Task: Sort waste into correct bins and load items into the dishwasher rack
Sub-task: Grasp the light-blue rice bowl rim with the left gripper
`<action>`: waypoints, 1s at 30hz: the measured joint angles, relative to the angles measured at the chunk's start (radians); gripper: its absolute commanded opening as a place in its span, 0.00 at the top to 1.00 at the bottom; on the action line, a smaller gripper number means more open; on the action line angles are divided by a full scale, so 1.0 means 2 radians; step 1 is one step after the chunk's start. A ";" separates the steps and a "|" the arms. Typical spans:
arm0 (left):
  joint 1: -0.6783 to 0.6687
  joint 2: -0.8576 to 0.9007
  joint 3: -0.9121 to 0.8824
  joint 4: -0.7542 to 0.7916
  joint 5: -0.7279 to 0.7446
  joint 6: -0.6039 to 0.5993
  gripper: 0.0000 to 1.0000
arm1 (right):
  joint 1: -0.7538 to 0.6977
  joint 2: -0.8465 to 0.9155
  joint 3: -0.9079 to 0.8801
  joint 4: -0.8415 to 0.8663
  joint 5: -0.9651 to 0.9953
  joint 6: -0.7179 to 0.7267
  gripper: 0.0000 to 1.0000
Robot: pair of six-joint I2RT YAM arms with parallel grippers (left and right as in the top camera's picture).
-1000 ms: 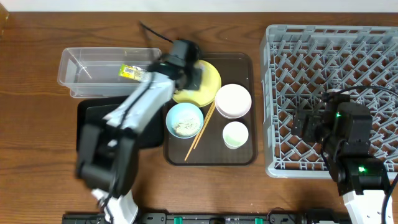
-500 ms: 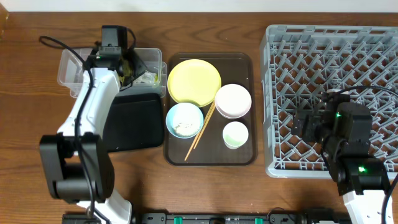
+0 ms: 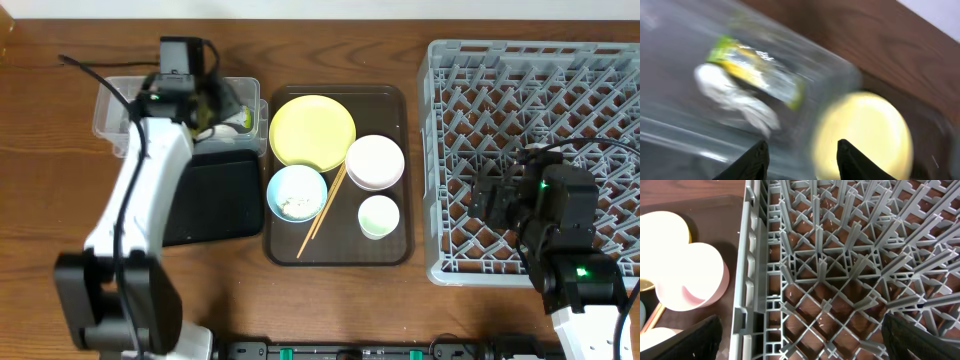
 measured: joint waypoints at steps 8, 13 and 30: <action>-0.127 0.001 -0.010 -0.068 0.019 0.056 0.54 | 0.000 0.000 0.000 -0.001 0.000 0.000 0.01; -0.180 0.035 -0.036 -0.073 0.022 0.061 0.54 | 0.000 0.000 0.000 -0.001 0.000 0.000 0.01; -0.229 0.136 -0.048 -0.068 0.022 0.066 0.81 | 0.000 0.000 0.000 -0.002 0.000 0.000 0.01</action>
